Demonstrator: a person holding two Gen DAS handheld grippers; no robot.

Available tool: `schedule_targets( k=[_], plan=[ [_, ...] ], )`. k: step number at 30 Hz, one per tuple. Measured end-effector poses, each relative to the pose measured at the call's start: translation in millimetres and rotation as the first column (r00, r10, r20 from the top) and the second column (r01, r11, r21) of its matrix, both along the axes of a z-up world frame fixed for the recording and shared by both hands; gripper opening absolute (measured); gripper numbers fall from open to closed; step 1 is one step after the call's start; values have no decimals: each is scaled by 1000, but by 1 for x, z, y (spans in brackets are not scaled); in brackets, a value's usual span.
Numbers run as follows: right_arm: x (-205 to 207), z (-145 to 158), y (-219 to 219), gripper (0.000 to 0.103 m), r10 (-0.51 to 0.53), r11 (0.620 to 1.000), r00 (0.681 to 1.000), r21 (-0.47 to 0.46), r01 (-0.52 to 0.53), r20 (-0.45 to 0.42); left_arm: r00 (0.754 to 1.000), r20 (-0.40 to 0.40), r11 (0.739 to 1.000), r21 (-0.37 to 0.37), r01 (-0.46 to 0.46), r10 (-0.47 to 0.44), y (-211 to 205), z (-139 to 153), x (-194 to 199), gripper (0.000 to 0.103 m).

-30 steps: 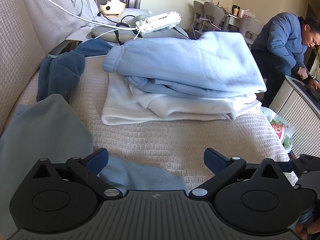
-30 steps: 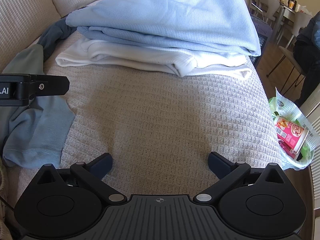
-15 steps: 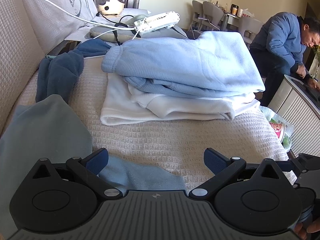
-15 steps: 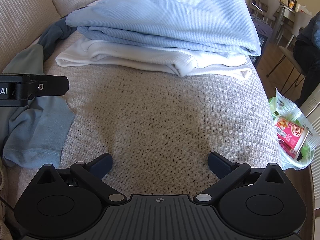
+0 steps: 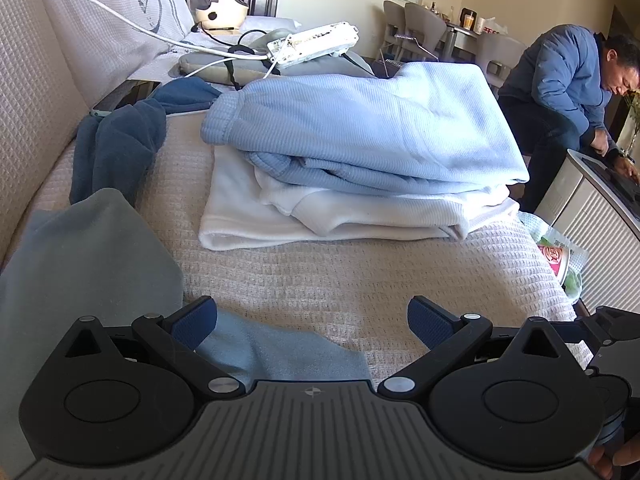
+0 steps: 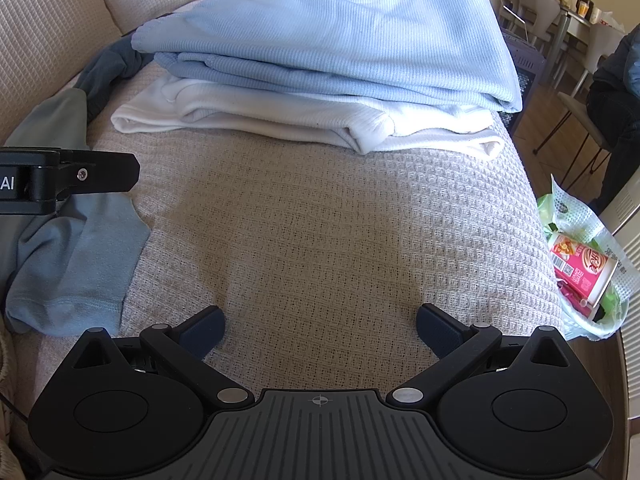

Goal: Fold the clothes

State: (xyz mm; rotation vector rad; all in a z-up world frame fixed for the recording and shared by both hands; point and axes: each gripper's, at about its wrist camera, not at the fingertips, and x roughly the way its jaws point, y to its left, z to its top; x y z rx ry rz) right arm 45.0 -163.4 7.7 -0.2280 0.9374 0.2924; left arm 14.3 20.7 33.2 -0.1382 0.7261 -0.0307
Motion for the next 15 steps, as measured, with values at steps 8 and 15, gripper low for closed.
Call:
schedule_targets(
  k=[8, 15],
  plan=[
    [0, 0, 0, 103, 1, 1000, 1000, -1, -1, 1, 1000, 4, 1000, -1, -1, 1, 0, 1, 0, 102],
    [0, 0, -1, 103, 1, 1000, 1000, -1, -1, 1, 1000, 15, 1000, -4, 3, -3, 0, 2, 0, 102]
  ],
)
